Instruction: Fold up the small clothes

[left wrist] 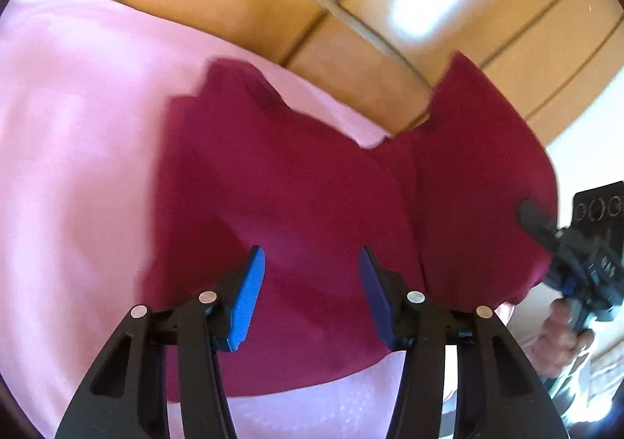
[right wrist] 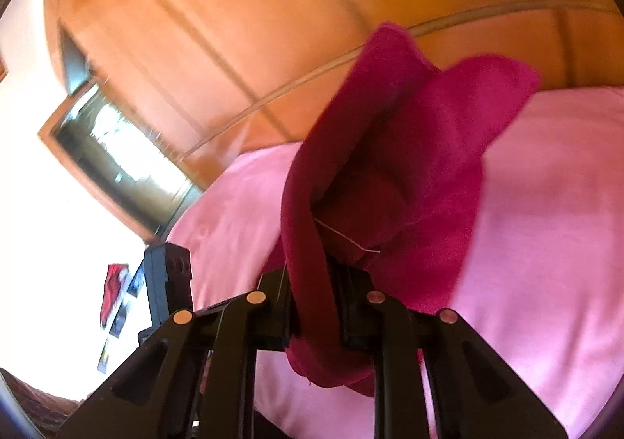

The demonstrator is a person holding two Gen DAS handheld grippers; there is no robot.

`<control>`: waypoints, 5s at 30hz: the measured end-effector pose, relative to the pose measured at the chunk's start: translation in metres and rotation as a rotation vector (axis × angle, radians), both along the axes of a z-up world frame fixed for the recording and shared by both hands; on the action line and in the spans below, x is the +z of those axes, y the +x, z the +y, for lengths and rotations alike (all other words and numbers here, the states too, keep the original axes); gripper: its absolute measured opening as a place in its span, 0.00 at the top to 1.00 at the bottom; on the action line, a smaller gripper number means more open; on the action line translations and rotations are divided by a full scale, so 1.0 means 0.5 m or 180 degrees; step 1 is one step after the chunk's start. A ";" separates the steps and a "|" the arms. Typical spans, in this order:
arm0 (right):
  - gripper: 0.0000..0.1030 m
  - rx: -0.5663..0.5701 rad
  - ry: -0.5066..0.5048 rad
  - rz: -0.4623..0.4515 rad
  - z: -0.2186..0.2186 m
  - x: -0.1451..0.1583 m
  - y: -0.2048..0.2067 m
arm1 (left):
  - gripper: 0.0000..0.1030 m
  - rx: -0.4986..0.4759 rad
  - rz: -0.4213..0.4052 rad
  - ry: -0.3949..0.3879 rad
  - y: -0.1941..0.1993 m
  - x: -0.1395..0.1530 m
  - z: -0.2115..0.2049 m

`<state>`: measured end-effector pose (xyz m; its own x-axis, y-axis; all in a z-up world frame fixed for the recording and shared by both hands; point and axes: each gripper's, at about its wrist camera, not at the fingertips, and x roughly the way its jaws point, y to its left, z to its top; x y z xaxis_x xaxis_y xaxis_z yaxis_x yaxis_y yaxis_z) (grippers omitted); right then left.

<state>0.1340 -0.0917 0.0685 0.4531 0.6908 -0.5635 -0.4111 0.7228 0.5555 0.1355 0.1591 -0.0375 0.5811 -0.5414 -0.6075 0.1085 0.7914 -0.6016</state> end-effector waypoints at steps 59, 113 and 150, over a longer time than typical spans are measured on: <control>0.31 -0.0212 -0.0656 -0.0001 0.074 -0.061 0.162 | 0.49 0.0652 0.0155 0.1072 0.079 0.034 0.024; 0.10 -0.0099 -0.0018 0.0609 -0.010 -0.190 0.165 | 0.38 0.0495 -0.0098 0.1054 -0.007 -0.010 0.057; 0.55 -0.1940 -0.0170 0.0527 -0.564 -0.166 0.027 | 0.66 -0.1671 -0.0094 0.0808 0.191 0.014 -0.652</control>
<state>0.1474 -0.3739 -0.0146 0.6601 0.3052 -0.6864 0.1713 0.8285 0.5331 0.2310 -0.1666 -0.0304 0.2930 -0.6012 -0.7434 0.5390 0.7461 -0.3909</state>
